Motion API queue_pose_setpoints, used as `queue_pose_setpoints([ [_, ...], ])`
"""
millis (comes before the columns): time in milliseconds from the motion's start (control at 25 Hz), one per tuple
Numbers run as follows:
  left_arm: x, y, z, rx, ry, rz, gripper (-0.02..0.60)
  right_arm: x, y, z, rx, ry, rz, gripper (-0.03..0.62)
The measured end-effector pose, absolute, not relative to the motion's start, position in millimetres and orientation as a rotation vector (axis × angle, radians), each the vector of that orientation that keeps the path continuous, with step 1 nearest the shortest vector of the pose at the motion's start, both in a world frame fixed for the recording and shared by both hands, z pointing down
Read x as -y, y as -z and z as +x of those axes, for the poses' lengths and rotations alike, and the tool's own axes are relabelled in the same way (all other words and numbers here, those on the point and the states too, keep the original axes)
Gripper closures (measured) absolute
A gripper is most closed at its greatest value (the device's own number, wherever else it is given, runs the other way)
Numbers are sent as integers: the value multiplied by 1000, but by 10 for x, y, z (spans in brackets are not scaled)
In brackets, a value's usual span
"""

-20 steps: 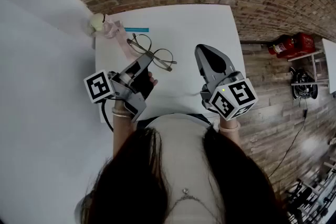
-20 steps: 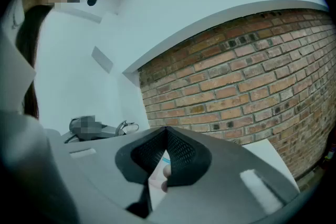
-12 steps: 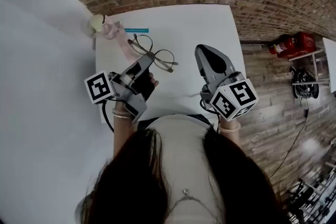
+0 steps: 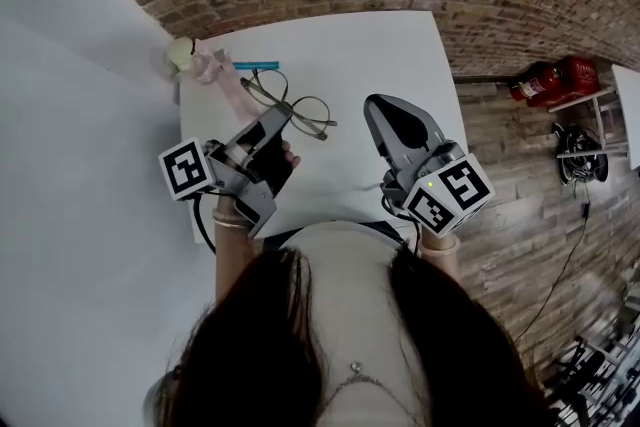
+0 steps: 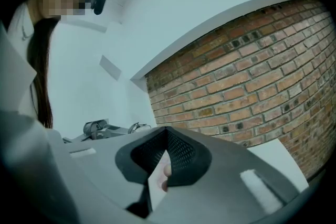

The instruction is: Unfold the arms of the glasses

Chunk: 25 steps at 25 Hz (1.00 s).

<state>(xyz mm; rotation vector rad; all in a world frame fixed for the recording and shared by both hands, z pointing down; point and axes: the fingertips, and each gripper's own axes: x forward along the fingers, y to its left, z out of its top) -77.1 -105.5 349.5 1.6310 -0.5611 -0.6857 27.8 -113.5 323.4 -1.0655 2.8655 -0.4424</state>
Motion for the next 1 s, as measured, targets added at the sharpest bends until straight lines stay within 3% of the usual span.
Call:
queue_pose_setpoints([
  [1000, 1094, -3467, -786, 511, 687, 1618, 561, 895, -3219, -53, -2939, 477, -771, 565],
])
